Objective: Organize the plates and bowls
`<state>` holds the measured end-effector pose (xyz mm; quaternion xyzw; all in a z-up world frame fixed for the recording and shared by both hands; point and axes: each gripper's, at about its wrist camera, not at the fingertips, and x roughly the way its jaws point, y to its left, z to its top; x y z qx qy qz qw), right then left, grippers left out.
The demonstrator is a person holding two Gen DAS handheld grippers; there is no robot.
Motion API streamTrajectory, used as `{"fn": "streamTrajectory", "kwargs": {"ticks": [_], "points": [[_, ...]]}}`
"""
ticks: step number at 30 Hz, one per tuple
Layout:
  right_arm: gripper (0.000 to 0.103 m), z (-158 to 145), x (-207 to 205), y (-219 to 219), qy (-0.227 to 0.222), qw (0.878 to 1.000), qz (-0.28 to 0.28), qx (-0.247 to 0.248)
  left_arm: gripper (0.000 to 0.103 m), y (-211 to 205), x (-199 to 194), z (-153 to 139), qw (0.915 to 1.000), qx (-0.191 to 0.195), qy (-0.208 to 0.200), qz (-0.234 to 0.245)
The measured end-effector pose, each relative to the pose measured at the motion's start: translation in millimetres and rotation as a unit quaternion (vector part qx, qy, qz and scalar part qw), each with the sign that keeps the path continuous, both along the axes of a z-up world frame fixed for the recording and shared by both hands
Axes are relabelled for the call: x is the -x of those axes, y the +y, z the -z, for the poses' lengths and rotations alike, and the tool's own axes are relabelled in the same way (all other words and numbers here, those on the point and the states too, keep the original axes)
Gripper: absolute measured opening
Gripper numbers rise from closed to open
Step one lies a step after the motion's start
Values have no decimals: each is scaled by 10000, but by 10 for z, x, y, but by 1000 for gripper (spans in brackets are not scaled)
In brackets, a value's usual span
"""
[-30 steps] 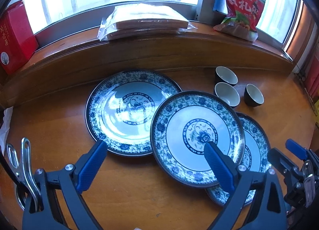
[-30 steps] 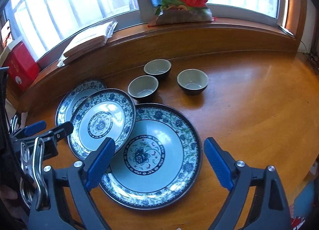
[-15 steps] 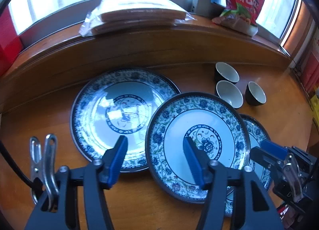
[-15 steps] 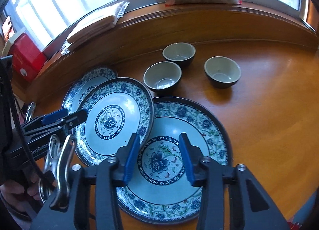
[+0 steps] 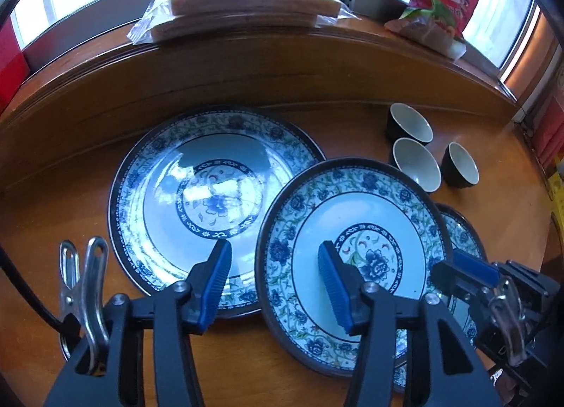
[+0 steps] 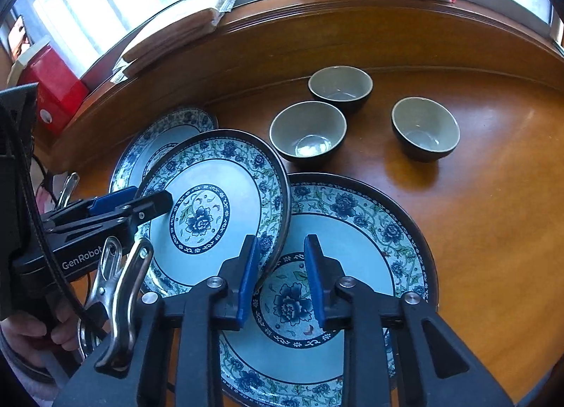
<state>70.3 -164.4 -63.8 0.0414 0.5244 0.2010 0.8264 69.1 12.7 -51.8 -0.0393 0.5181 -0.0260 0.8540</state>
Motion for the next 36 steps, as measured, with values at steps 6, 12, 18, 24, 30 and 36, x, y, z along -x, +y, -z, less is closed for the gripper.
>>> {"fn": "streamTrajectory", "kwargs": {"ticks": [6,12,18,24,30,36], "points": [[21,22,13,48,-46,9999,-125,-6,39,-101,25,-22,9998,-63,-74,149],[21,19,52,34,-72,9999,-110,-1,38,-148,84,-63,9997,-129,-126,178],[21,-9,68,66,-205,9997,-164,-31,38,-143,234,-164,9996,-145,-213,80],[21,-11,96,22,-263,9992,-254,-129,38,-136,445,-256,9994,-177,-297,-61],[21,-62,262,17,-303,9980,-522,-201,38,-141,717,-324,9984,-268,-372,-325],[21,-79,385,75,-331,9947,-951,-200,38,-116,983,-343,9959,-290,-366,-774]]}}
